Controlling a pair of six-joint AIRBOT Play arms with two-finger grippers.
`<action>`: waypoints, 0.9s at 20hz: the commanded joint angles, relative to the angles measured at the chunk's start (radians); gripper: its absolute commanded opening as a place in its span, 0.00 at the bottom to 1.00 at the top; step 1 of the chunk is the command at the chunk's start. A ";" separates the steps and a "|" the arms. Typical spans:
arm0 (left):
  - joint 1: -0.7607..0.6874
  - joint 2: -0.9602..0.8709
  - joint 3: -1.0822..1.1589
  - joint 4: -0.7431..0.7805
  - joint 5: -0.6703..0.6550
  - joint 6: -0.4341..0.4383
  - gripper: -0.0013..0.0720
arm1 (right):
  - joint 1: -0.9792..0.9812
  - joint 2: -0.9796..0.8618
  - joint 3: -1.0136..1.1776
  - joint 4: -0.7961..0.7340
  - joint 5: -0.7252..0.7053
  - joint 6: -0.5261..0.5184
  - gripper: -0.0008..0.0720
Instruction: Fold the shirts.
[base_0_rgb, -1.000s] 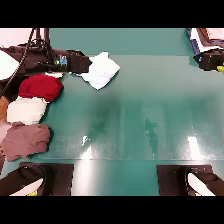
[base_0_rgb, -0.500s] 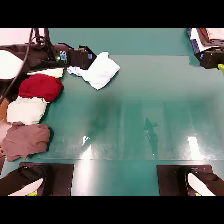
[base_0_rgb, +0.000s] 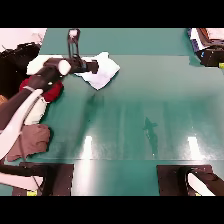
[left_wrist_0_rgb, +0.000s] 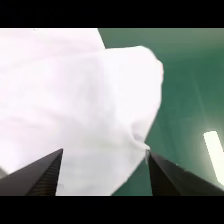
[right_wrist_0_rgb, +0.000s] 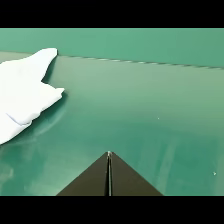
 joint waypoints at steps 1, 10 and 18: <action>0.005 -0.175 0.080 -0.089 0.063 0.003 0.87 | 0.000 0.000 0.001 -0.001 0.004 0.001 0.03; 0.006 -0.206 0.188 -0.098 -0.006 0.010 0.05 | 0.000 0.001 -0.002 -0.001 0.003 0.001 0.03; 0.003 0.172 0.463 0.063 -0.209 0.111 0.04 | -0.002 0.126 0.000 -0.003 -0.150 0.000 0.03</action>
